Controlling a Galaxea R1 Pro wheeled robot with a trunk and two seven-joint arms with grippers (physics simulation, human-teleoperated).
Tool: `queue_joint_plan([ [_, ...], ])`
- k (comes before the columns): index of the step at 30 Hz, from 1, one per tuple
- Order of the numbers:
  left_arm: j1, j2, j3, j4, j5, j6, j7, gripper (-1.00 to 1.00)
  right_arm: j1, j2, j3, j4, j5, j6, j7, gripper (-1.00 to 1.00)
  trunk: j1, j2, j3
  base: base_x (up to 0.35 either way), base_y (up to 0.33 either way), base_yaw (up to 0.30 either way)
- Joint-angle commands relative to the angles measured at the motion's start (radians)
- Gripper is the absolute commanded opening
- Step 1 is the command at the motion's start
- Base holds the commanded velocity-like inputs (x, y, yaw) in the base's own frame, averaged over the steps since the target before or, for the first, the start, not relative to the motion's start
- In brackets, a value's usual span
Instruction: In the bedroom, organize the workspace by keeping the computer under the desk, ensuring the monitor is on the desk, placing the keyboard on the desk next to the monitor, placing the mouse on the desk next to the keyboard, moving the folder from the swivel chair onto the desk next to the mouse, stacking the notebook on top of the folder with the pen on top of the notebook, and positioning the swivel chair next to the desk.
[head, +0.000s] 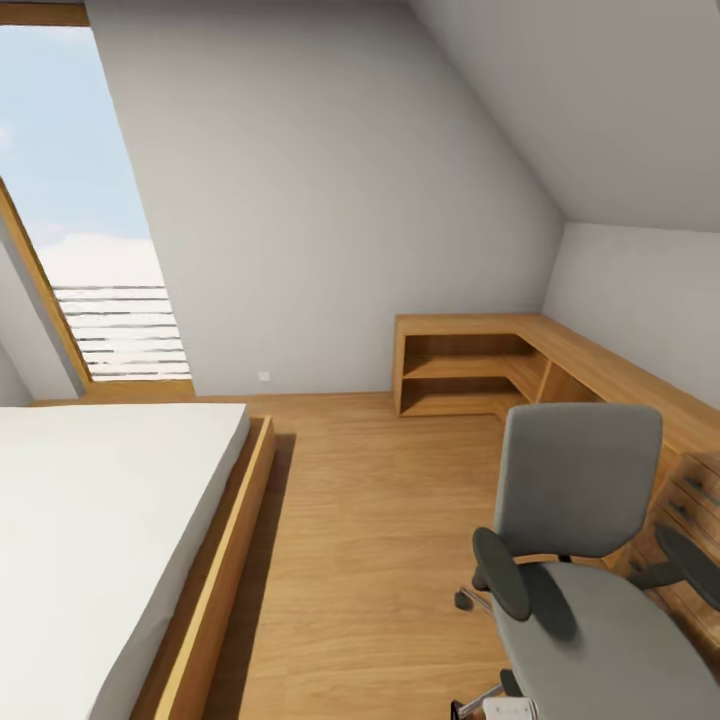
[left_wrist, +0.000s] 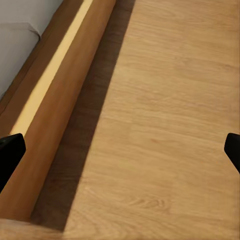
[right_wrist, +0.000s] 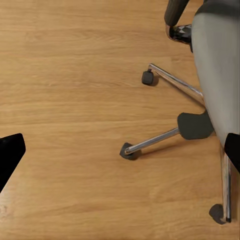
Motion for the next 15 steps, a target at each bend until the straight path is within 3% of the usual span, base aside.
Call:
queue_joint_plan([
  [1, 0.001, -0.001, 0.004, -0.002, -0.004, 0.0, 0.002, 1.0, -0.001, 0.0, -0.008, 0.002, 0.011, -0.003, -0.005, 1.0, 0.0, -0.001, -0.001, 0.039, -0.015, 0.0],
  [6, 0.001, -0.001, 0.004, -0.002, -0.004, 0.0, 0.003, 1.0, -0.001, 0.0, -0.008, 0.002, 0.012, -0.003, -0.005, 1.0, 0.0, -0.001, -0.001, 0.157, -0.008, 0.0],
  [15, 0.001, -0.001, 0.004, 0.0, -0.004, 0.0, 0.003, 1.0, 0.0, -0.001, -0.008, 0.002, 0.014, -0.005, 0.007, 1.0, 0.0, -0.001, -0.001, 0.29, -0.002, 0.0],
])
